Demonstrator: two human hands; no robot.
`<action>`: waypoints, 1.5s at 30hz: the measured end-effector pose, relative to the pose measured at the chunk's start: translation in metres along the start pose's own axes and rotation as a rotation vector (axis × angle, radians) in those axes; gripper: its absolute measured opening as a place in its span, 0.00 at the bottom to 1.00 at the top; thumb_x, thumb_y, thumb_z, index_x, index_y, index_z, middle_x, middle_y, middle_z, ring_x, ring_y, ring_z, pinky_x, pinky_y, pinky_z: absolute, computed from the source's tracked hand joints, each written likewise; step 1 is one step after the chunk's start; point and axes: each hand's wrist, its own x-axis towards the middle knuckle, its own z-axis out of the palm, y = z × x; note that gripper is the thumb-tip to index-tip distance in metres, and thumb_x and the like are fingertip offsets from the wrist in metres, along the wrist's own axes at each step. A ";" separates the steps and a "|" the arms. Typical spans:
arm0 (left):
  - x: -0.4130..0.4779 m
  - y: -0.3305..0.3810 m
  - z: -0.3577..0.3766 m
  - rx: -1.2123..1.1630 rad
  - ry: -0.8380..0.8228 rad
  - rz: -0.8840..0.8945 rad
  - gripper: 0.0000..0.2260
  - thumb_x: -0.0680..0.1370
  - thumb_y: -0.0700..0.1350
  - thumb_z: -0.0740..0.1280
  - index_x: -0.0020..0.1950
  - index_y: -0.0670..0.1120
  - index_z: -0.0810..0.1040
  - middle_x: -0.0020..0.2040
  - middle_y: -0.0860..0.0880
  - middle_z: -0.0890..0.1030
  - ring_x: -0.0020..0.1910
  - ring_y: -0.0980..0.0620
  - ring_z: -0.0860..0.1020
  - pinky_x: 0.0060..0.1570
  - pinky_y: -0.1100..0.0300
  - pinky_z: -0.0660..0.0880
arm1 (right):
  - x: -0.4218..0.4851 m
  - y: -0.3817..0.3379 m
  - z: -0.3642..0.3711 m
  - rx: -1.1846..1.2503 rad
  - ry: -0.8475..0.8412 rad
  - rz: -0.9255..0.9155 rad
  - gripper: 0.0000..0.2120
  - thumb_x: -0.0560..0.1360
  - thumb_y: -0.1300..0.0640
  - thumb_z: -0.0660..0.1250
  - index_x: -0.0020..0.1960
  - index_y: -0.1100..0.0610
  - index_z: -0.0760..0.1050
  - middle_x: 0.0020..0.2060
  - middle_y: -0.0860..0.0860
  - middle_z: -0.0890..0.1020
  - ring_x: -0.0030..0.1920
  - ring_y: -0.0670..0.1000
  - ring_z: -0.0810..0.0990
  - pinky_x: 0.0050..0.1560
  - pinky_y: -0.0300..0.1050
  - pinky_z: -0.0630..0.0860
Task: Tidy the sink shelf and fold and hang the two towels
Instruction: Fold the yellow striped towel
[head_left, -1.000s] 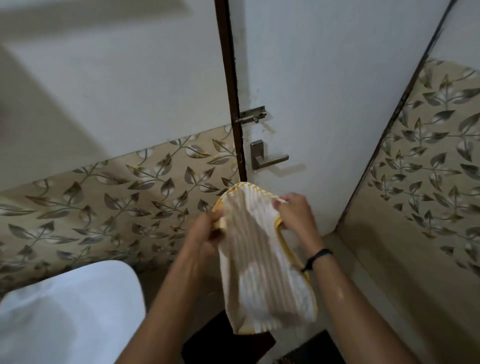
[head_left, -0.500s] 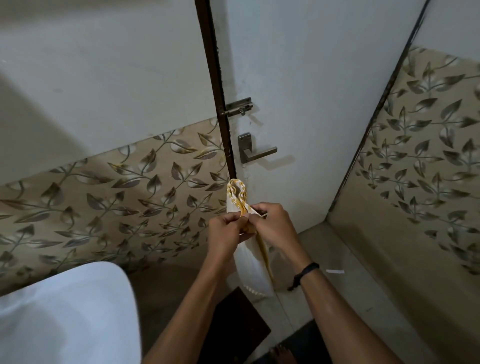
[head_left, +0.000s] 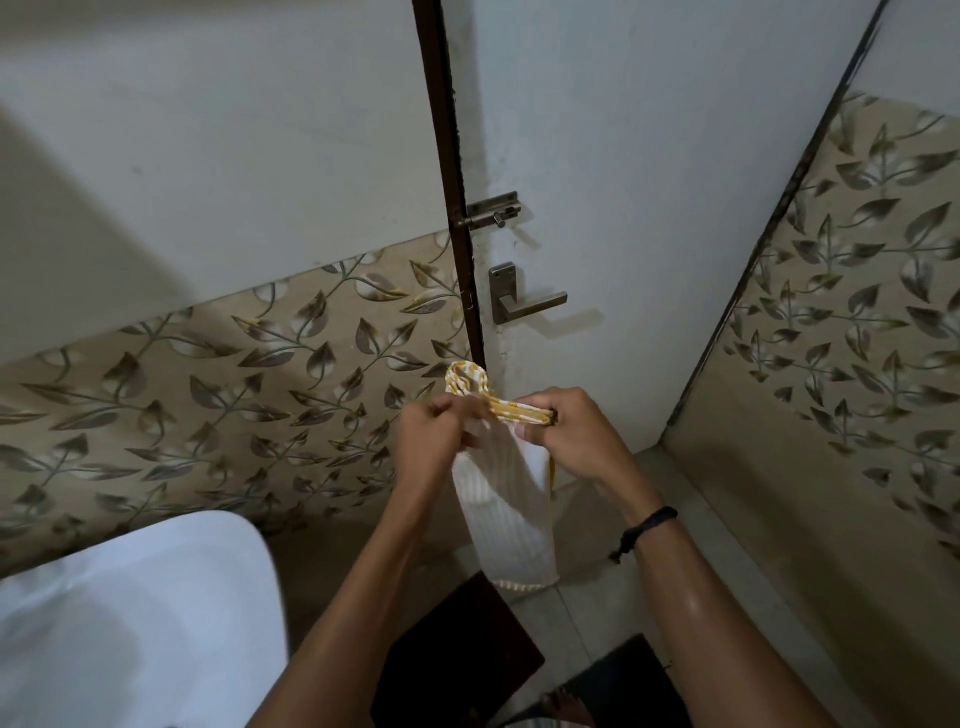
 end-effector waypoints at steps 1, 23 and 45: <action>0.007 -0.003 -0.006 0.005 0.040 0.052 0.05 0.77 0.38 0.70 0.45 0.44 0.85 0.44 0.48 0.86 0.37 0.53 0.81 0.39 0.56 0.79 | 0.001 0.000 -0.006 -0.018 -0.021 -0.009 0.11 0.76 0.62 0.72 0.57 0.55 0.84 0.41 0.43 0.83 0.43 0.45 0.81 0.47 0.47 0.76; 0.024 0.011 -0.045 0.052 -0.419 0.242 0.22 0.73 0.35 0.76 0.66 0.47 0.79 0.55 0.50 0.86 0.54 0.53 0.84 0.58 0.57 0.81 | -0.008 0.005 -0.056 0.471 0.082 -0.102 0.07 0.69 0.68 0.77 0.46 0.61 0.83 0.37 0.48 0.83 0.38 0.42 0.80 0.41 0.31 0.74; 0.009 -0.016 -0.045 -0.315 -0.216 0.146 0.09 0.75 0.45 0.73 0.53 0.43 0.85 0.52 0.42 0.87 0.53 0.43 0.85 0.54 0.50 0.82 | -0.024 -0.001 -0.015 0.524 0.069 0.074 0.08 0.74 0.51 0.73 0.48 0.54 0.83 0.41 0.47 0.88 0.43 0.47 0.87 0.41 0.39 0.80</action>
